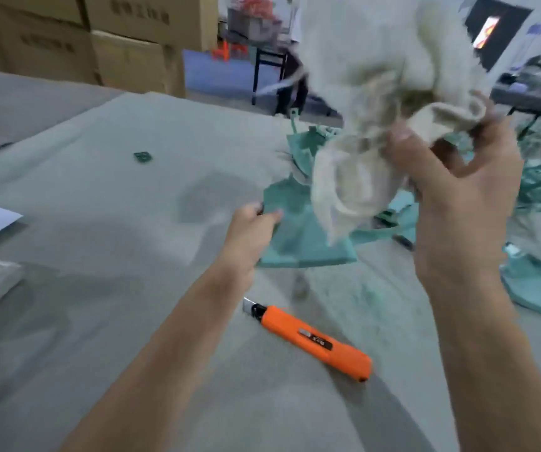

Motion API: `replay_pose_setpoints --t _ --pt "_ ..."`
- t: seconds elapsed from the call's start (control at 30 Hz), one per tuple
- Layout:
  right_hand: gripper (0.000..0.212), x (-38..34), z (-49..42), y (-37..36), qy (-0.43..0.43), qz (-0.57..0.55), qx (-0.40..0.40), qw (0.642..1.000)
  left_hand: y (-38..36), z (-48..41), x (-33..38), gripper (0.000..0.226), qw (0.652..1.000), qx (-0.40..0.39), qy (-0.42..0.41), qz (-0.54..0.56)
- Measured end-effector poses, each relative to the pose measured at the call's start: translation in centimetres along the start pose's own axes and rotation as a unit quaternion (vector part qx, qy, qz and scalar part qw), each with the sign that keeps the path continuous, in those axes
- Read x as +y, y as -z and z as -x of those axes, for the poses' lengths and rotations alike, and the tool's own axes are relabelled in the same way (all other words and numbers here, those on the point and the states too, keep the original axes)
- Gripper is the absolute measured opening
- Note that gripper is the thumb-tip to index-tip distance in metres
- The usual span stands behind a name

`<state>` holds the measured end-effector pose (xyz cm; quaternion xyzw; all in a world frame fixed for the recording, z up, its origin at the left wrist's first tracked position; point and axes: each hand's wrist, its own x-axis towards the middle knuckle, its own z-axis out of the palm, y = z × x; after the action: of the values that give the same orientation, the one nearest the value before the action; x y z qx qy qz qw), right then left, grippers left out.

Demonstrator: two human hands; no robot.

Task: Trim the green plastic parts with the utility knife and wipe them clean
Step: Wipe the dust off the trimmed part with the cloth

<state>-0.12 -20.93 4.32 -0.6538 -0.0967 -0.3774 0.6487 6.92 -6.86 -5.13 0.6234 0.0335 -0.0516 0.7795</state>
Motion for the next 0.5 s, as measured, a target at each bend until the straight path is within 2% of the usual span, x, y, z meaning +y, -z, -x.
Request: replay_pose_setpoints --t 0.07,0.13,0.2,0.27,0.37,0.43,0.5 --pt "0.060 1.8 0.2 2.8 -0.016 0.041 0.034 0.998 -0.6 0.6 0.3 0.020 1.000 -0.013 -0.004 -0.010" --pt "0.050 4.0 0.4 4.2 0.003 0.132 0.031 0.991 -1.4 1.2 0.5 0.020 0.999 -0.034 -0.016 -0.019" --pt "0.047 5.9 0.9 4.0 0.052 0.262 -0.003 0.964 -2.1 2.1 0.8 0.017 0.998 -0.038 -0.039 -0.042" --pt "0.051 7.3 1.6 3.3 0.048 0.337 -0.086 0.936 -2.6 2.8 1.0 0.014 0.996 -0.032 -0.066 -0.051" --pt "0.064 8.3 3.3 1.9 0.018 0.353 -0.182 0.918 -2.6 2.9 1.7 0.016 0.995 -0.021 -0.091 -0.020" --pt "0.064 8.7 4.2 1.4 0.022 0.353 -0.197 0.914 -2.4 2.9 2.1 0.016 0.996 -0.012 -0.091 -0.008" --pt "0.054 8.7 4.7 1.0 0.038 0.352 -0.179 0.918 -2.2 2.9 2.1 0.014 0.996 -0.001 -0.091 -0.014"
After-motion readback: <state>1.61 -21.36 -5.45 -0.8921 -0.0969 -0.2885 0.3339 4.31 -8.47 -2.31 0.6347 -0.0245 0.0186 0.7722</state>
